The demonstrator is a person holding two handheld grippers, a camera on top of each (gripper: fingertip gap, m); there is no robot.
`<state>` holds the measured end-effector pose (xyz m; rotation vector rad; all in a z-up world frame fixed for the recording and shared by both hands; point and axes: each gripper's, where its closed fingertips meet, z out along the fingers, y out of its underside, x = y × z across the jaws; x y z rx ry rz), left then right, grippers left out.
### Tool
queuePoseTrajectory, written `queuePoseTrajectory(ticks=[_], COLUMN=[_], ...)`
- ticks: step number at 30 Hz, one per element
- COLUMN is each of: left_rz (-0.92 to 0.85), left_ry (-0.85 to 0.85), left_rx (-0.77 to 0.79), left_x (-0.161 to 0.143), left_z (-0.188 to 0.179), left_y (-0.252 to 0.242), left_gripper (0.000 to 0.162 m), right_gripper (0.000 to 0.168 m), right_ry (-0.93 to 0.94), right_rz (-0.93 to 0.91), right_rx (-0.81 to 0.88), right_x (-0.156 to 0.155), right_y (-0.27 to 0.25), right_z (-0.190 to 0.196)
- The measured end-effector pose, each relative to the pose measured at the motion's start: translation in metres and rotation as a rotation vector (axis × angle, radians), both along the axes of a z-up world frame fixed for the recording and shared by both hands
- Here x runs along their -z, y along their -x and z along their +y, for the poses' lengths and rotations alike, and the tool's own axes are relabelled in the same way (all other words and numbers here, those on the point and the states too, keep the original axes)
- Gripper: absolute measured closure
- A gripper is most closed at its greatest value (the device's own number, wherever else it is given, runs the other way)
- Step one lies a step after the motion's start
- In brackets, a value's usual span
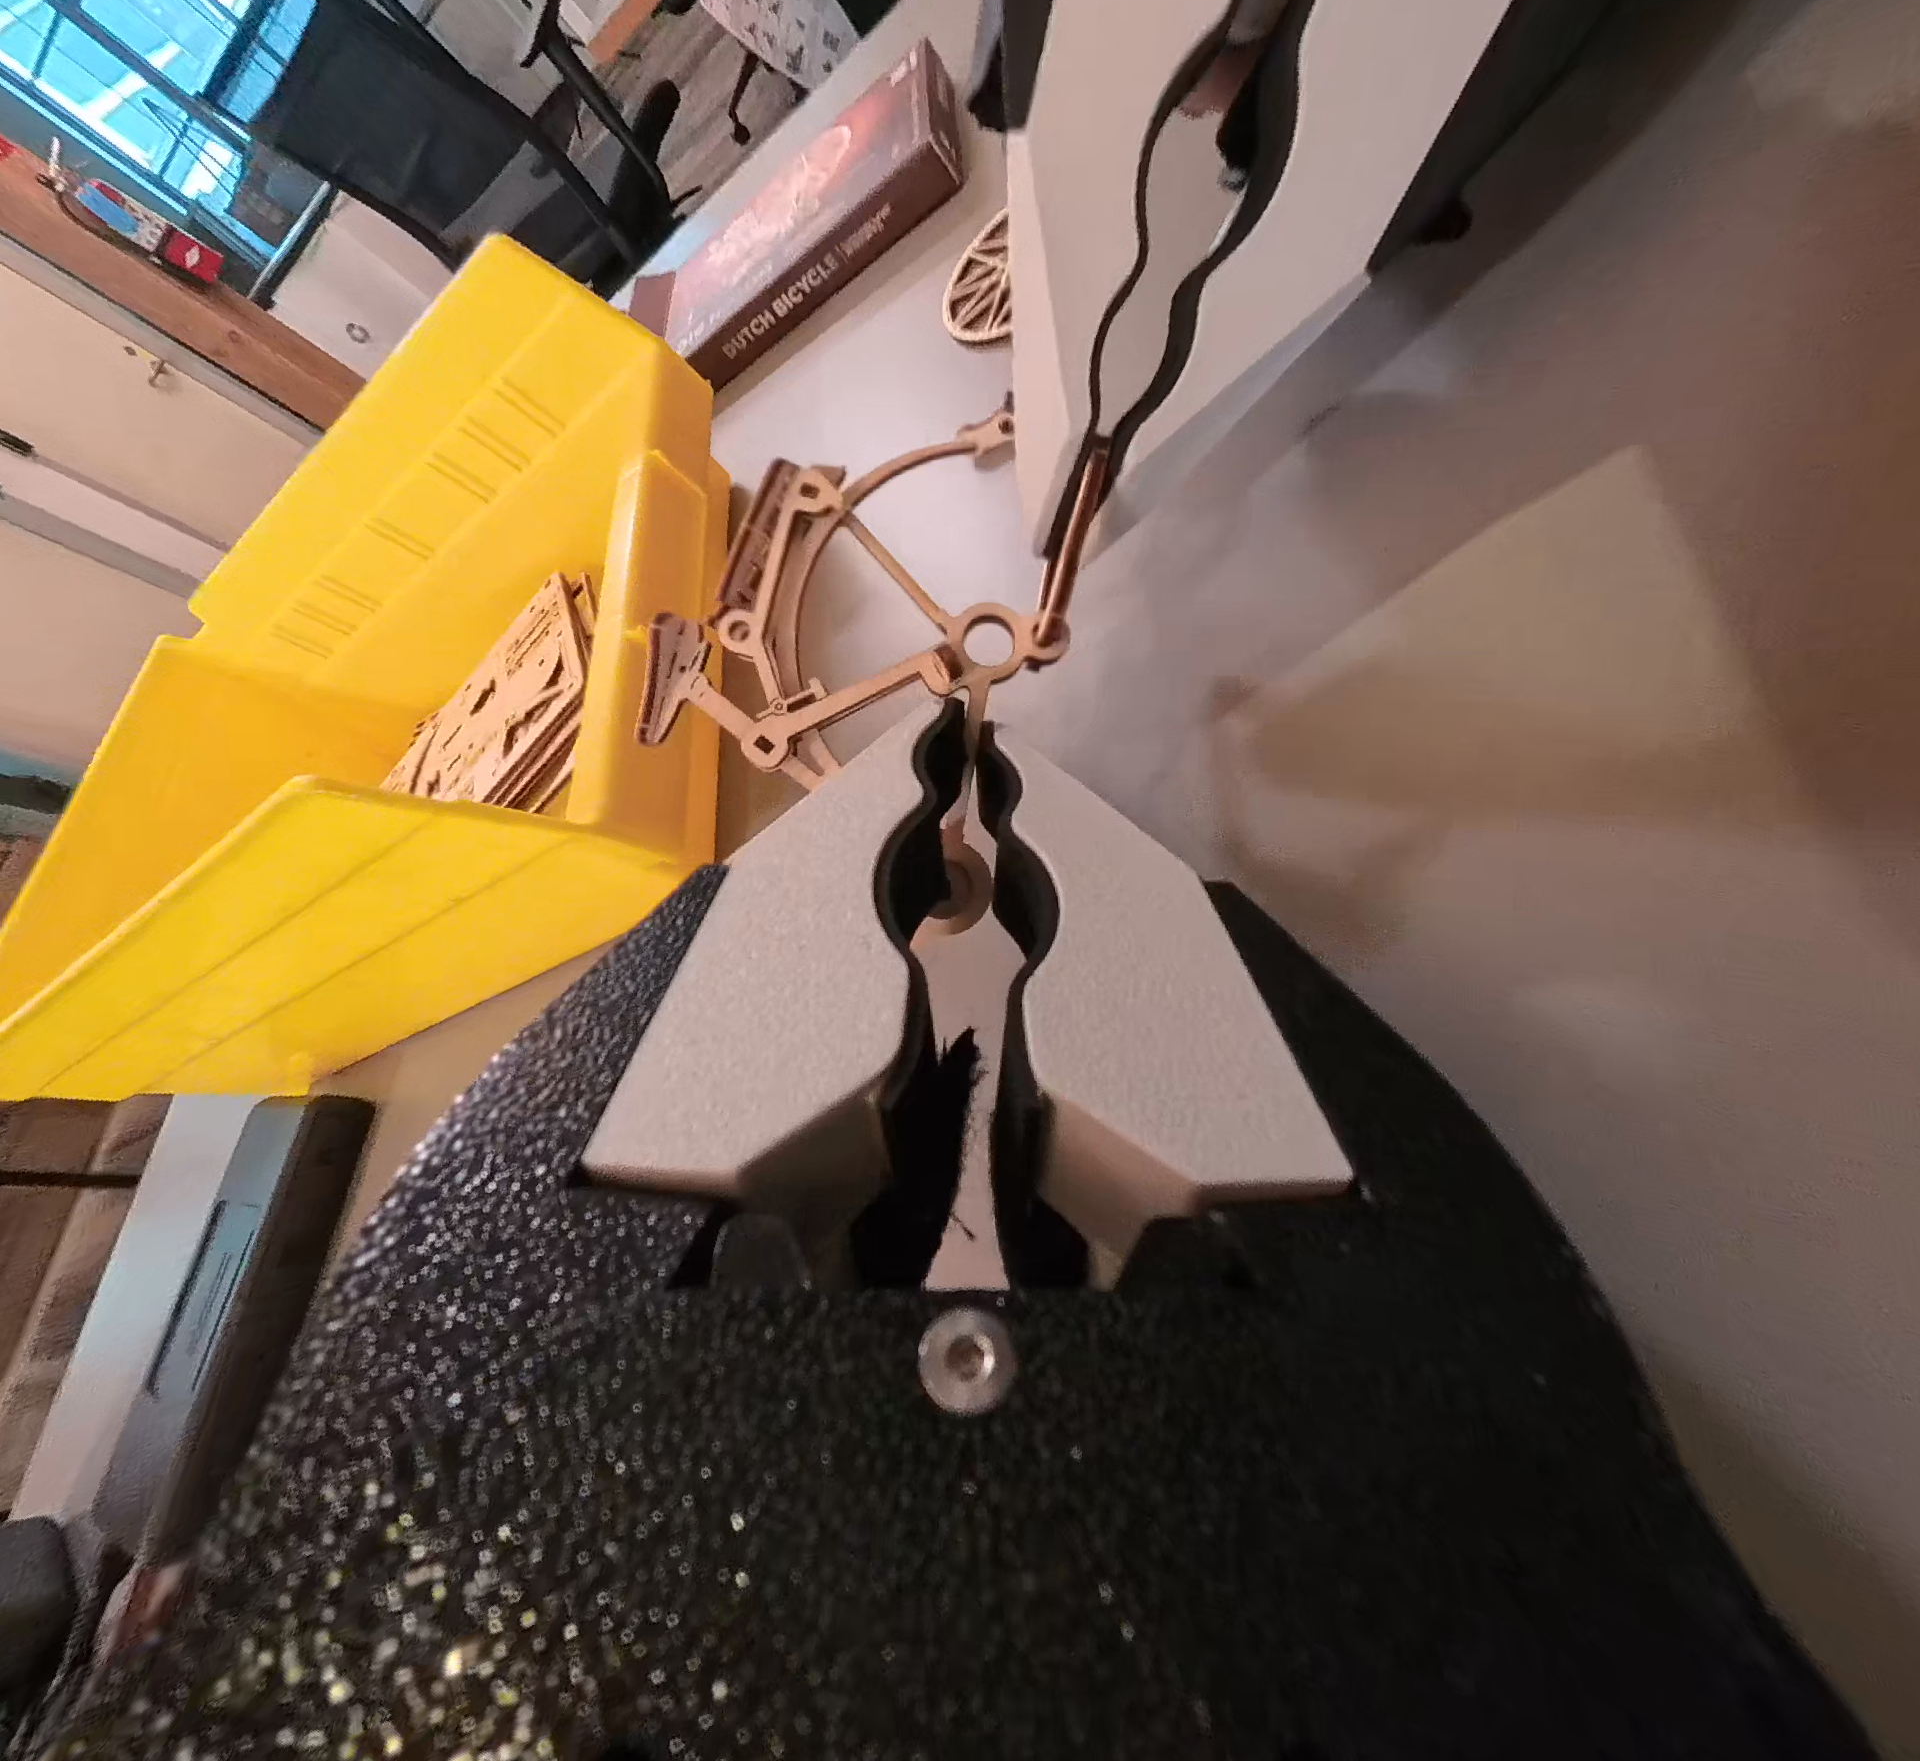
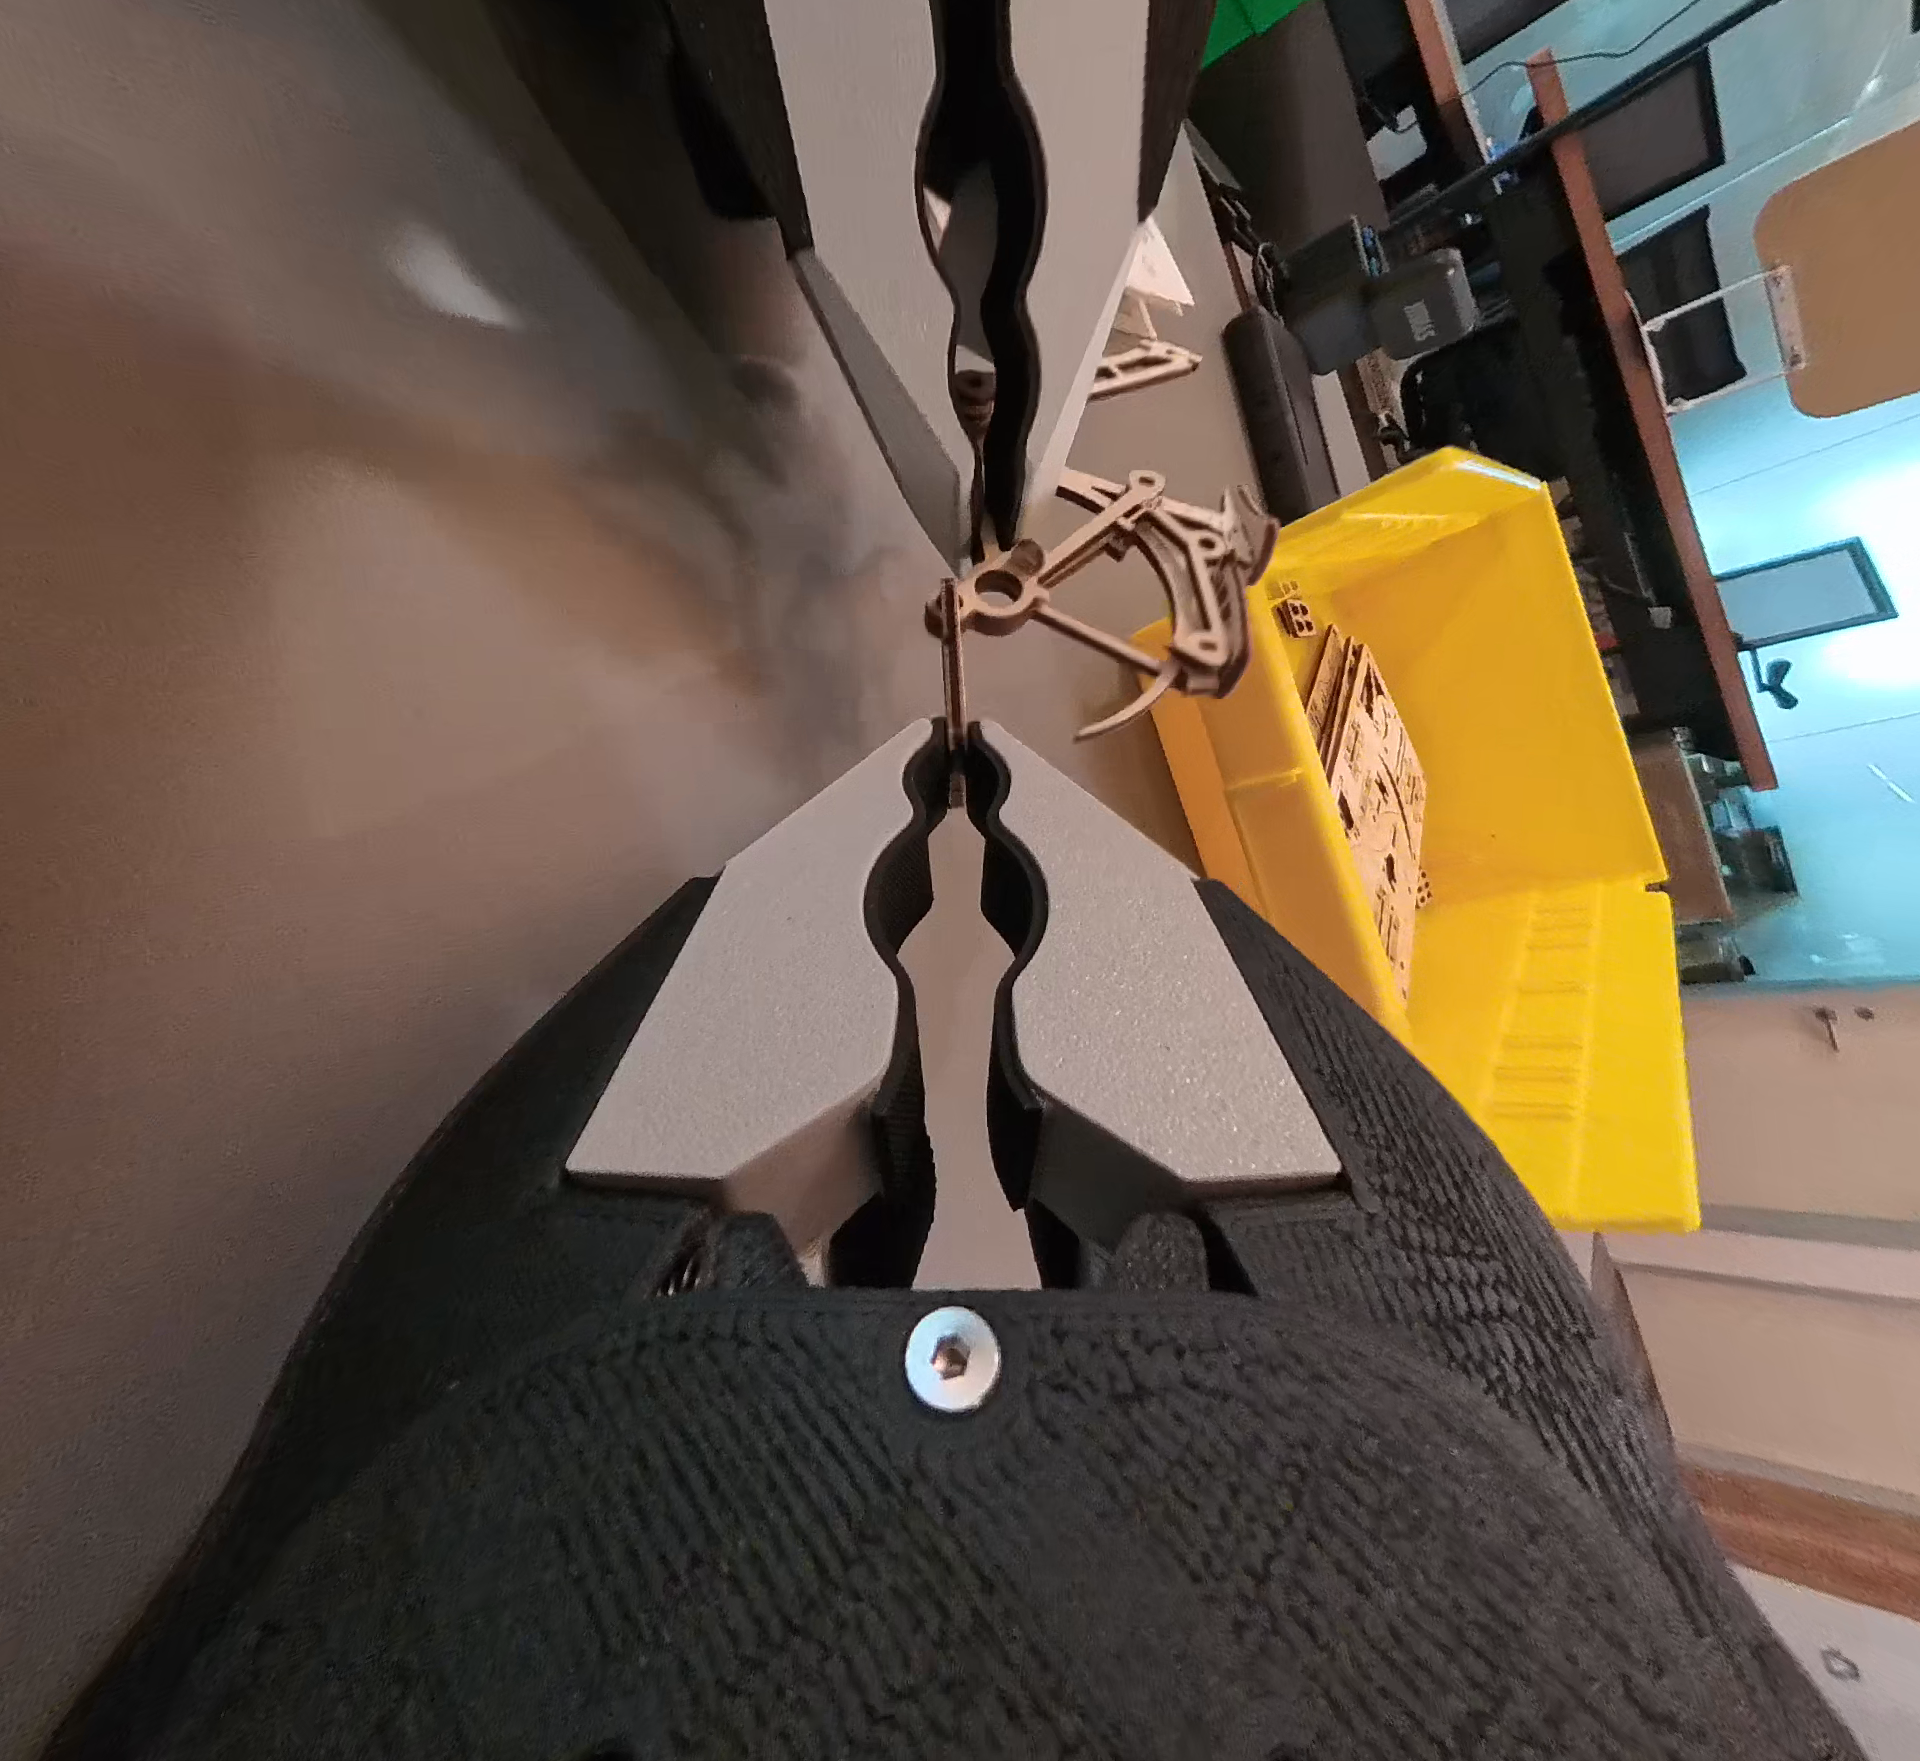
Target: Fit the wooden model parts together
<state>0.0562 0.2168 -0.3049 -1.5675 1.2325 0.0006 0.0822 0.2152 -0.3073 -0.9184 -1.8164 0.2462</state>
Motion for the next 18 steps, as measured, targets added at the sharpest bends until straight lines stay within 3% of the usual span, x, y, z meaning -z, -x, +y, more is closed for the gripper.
queuePoseTrajectory(ticks=[8,18], left_rz=[0.012,0.126], left_ry=[-0.015,-0.064], left_rx=[-0.013,-0.092], left_x=[-0.001,0.003], left_z=[0.002,0.009], left_y=[0.000,0.004], left_gripper=[0.162,0.162], right_gripper=[0.168,0.168], right_ry=[-0.004,-0.291], right_rz=[0.059,0.038], right_rx=[-0.039,-0.005], right_x=[-0.011,-0.013], right_y=[0.001,0.005], right_z=[-0.010,-0.013])
